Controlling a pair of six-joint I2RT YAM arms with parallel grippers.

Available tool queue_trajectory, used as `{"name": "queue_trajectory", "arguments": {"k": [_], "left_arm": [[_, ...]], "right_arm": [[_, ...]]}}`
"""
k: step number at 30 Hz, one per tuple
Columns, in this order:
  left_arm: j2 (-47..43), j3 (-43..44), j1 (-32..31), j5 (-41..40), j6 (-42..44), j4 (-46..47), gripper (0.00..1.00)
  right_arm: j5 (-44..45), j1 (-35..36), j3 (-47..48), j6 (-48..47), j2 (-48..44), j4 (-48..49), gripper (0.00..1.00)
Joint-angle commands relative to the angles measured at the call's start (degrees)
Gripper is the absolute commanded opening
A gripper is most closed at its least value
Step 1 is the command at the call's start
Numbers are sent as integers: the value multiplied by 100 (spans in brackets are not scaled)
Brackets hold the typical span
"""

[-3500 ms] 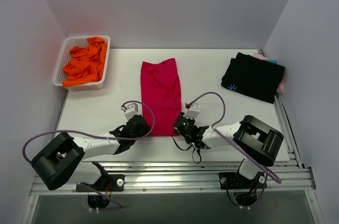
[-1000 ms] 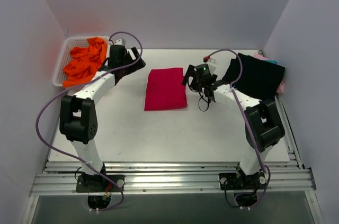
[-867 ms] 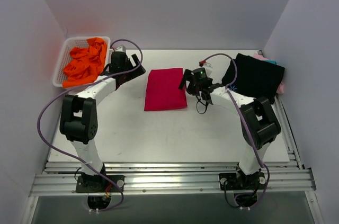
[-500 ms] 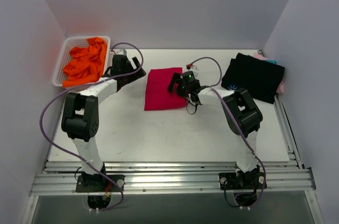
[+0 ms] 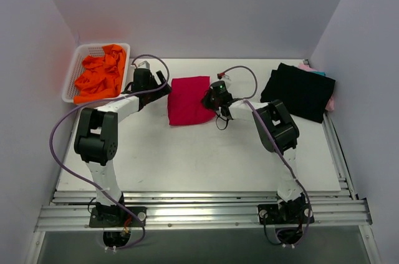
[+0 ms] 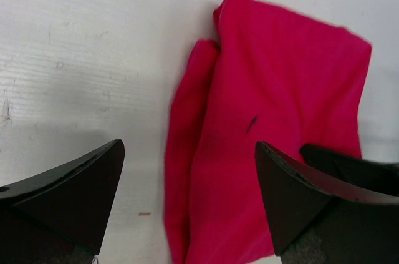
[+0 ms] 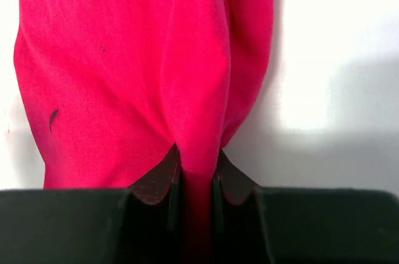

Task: Fold and stack the t-shirts
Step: Put the neatly folded tshirt into the corner of the board with the right arm

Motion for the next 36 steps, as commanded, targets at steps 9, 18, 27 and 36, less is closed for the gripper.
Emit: {"name": "queue_trajectory", "arguments": {"k": [9, 18, 27, 36], "left_arm": [[-375, -1204, 31, 169, -283, 1274, 95], [178, -1355, 40, 520, -407, 1935, 95], [548, -1284, 49, 723, -424, 2181, 95], [680, -1310, 84, 890, -451, 2322, 95]], "right_arm": [[768, -831, 2565, -961, 449, -2861, 0], [1630, -1587, 4845, -1814, 862, -4701, 0], [2070, -2413, 4882, -2175, 459, -5072, 0], [2422, -3081, 3995, -2113, -332, -4993, 0]]}}
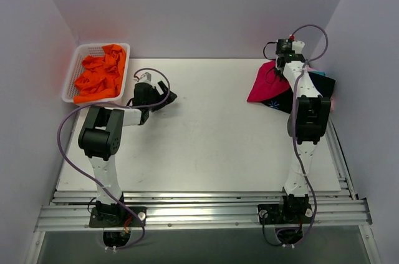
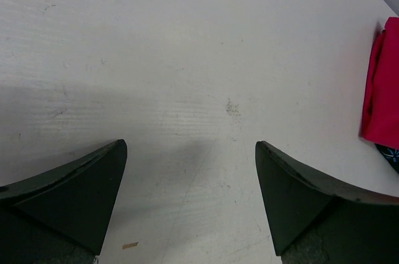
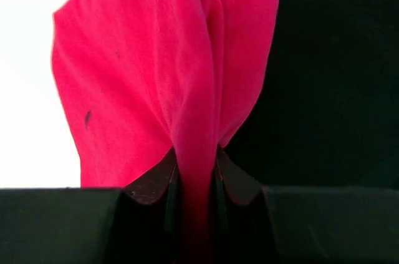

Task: Fold and stack the t-shirts
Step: Put the neatly folded tshirt into the corner of the board with the right arm

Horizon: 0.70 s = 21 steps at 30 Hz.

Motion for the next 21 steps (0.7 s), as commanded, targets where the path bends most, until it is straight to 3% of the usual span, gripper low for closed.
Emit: {"name": "queue_trajectory", "arguments": {"k": [1, 15, 16, 17, 18, 19, 20, 21], "left_arm": [[260, 21, 58, 151, -11, -174, 95], [471, 12, 75, 327, -46, 19, 95], [471, 12, 75, 344, -38, 19, 95], [454, 3, 75, 345, -38, 19, 95], [427, -6, 75, 345, -38, 11, 95], [418, -14, 75, 353, -29, 19, 95], [384, -41, 75, 345, -29, 19, 95], [375, -50, 75, 353, -29, 19, 95]], "right_arm": [[361, -332, -342, -6, -1008, 89, 0], [360, -1168, -1230, 196, -1660, 230, 0], [404, -1194, -1353, 231, -1651, 265, 5], [553, -1212, -1598, 292, -1599, 265, 18], [580, -1282, -1722, 432, -1572, 300, 44], [580, -1317, -1854, 494, -1528, 318, 92], [589, -1352, -2046, 556, -1423, 318, 100], [607, -1422, -2135, 635, -1370, 309, 100]]}}
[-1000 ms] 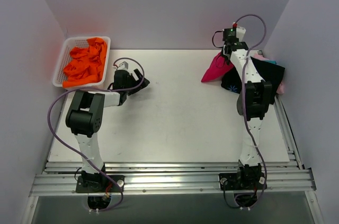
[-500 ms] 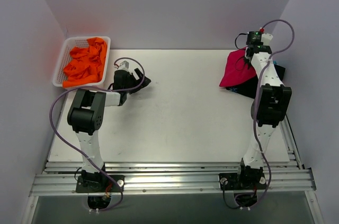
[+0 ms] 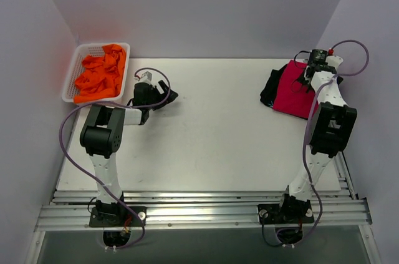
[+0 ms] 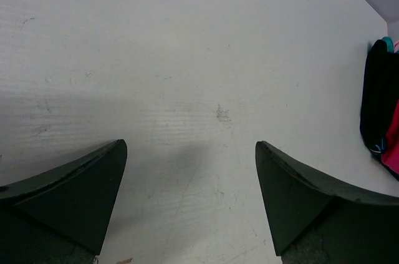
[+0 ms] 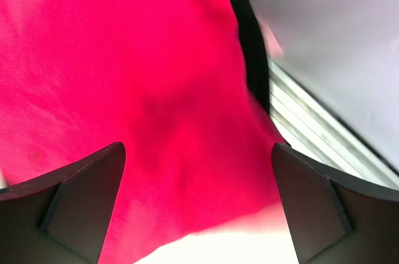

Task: Fold and stack the t-shirts
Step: Put the neatly folded tshirt into the corner of the board with the right arm

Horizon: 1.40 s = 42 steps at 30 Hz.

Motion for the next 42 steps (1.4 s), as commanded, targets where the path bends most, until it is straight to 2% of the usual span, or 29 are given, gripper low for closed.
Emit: {"name": "queue_trajectory", "arguments": {"k": [1, 7, 13, 19, 22, 23, 27, 28, 29, 33, 36, 39, 42], "left_arm": [[149, -95, 32, 63, 13, -418, 95], [-61, -201, 41, 63, 30, -444, 95], [-922, -543, 14, -104, 109, -662, 95], [-2545, -754, -302, -798, 311, -1487, 95], [-3118, -798, -503, -1166, 460, -2120, 95], [-3547, -920, -557, -1229, 513, -2236, 95], [-4744, -1431, -847, -2028, 680, -2658, 95], [-4990, -1475, -908, -2220, 785, -2920, 94], [-5453, -1510, -1004, -2666, 1073, -3062, 94], [-6309, -1580, -1032, -3688, 1831, -3844, 94], [-6749, -1747, -1145, -4654, 1868, -4249, 94], [-7092, -2299, -1146, -5173, 2103, -3786, 94], [-7374, -3380, -1146, -5841, 2806, -2400, 94]], "right_arm": [[329, -153, -370, 410, 101, -12, 100], [479, -206, -757, 710, -126, -21, 100], [1039, 188, -1125, 771, -1443, -144, 100], [1884, 1796, -1950, 903, -3411, -161, 100], [1587, 2648, -2504, 974, -4343, 189, 100], [1247, 2859, -2967, 982, -4798, 338, 100], [551, 3923, -4093, 807, -5628, 1470, 100], [514, 4377, -4271, 728, -5733, 1656, 100], [523, 4608, -4430, 579, -5874, 1815, 100], [777, 5523, -4888, 481, -5858, 2421, 100], [751, 6191, -5195, 551, -5612, 2895, 100], [1268, 6920, -5354, 701, -5226, 3168, 100], [1989, 7569, -5450, 806, -4865, 3432, 100]]}}
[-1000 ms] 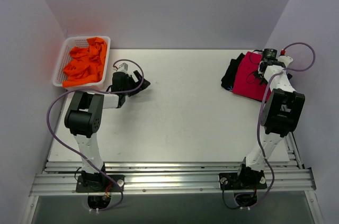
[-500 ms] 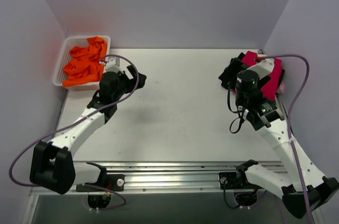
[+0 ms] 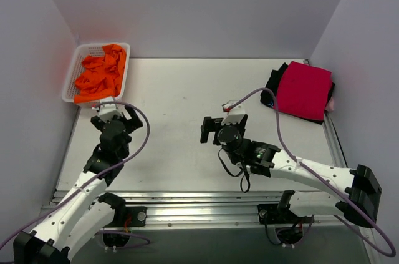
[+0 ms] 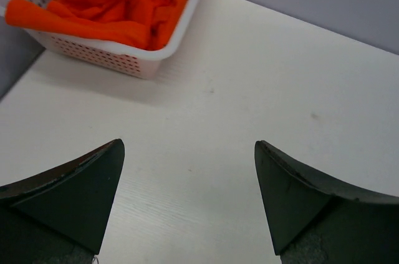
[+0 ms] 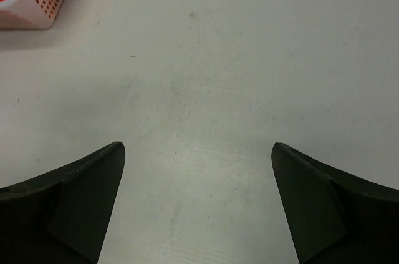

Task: Fold and stack the t-shirts
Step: Put the neatly folded tshirt into the corner of the board with the right arm

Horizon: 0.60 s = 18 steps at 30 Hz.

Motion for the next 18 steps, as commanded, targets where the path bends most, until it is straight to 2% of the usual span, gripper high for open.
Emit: {"name": "queue_trajectory", "arguments": {"k": [1, 4, 6, 9, 10, 15, 17, 18], "left_arm": [[-165, -1338, 1, -1203, 982, 1712, 94], [-105, -2072, 19, -1134, 1685, 3264, 94], [384, -2591, 185, -1003, 2037, 4482, 94], [1079, -2330, 747, -361, 1942, 4516, 94], [1595, -2233, 836, -247, 1898, 4577, 94], [2662, -2136, 1143, 360, 2504, 6243, 95], [2980, -2022, 1188, 588, 2417, 6274, 94], [3033, -1960, 1319, 1068, 2312, 6160, 94]], "right_arm": [[991, 567, -113, 188, 335, 721, 100], [1168, 796, -227, 259, 634, 1002, 100], [1124, 884, -315, 258, 749, 1204, 100], [1185, 893, -421, 390, 829, 1336, 100], [1168, 893, -447, 390, 811, 1380, 100], [1238, 946, -579, 364, 618, 1416, 100], [1273, 946, -623, 373, 495, 1416, 100], [1300, 954, -641, 390, 460, 1407, 100]]}}
